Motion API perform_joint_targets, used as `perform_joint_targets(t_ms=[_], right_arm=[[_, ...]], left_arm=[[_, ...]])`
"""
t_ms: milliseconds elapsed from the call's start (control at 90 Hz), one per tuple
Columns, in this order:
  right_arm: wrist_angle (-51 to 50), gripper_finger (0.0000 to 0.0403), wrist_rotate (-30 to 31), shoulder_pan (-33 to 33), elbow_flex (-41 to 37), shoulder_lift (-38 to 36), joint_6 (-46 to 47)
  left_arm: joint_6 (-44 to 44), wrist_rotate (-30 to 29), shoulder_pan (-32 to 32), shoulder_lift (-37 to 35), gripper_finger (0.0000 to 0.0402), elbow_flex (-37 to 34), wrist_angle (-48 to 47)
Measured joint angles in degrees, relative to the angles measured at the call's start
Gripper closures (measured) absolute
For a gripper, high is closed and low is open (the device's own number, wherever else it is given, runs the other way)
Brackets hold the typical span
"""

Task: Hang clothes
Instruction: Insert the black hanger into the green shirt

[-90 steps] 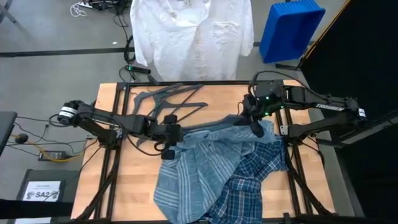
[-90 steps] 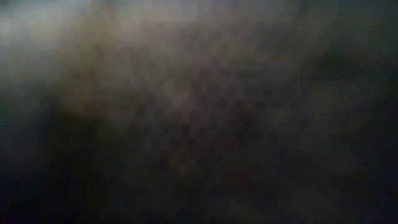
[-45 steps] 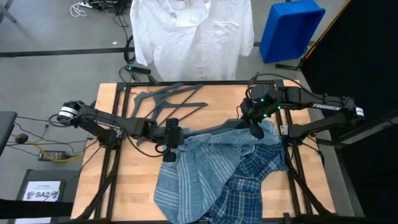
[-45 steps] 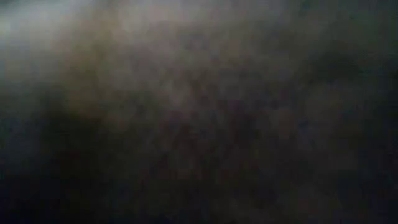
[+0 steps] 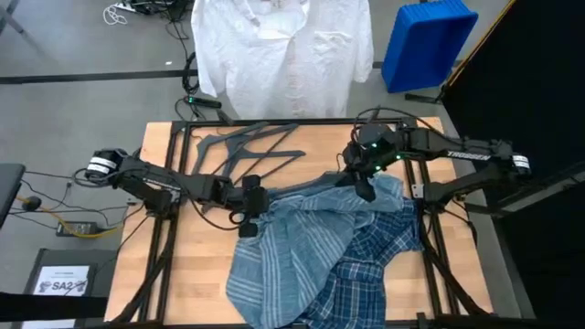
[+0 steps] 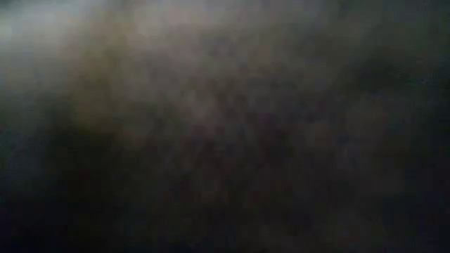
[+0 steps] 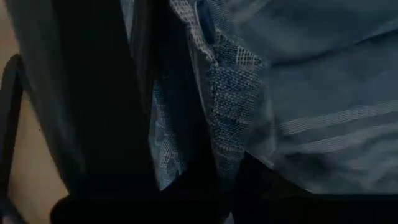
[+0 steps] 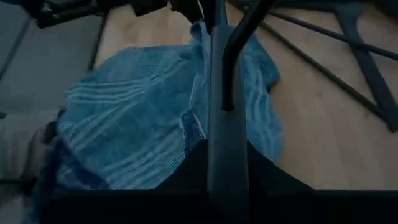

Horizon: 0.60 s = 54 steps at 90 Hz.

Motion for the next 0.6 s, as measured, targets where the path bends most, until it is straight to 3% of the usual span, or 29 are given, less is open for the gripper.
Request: perform_joint_targets(t_ms=[167, 433, 600], right_arm=[[1.50, 0.0392, 1.56, -2.55, 0.07, 0.64, -0.07], [7.12, 0.0392, 11.72, -5.45, 0.09, 0.32, 0.15], [12.11, 0.0392, 11.94, -6.40, 0.09, 0.36, 0.17]], left_arm=[[3.10, 2.75, 3.35, -0.52, 0.0402, -1.26, 6.07], [7.76, 8.10, 5.43, -3.37, 0.0402, -0.99, 19.15], [8.69, 8.22, 6.00, -5.35, 0.0402, -3.07, 21.11]])
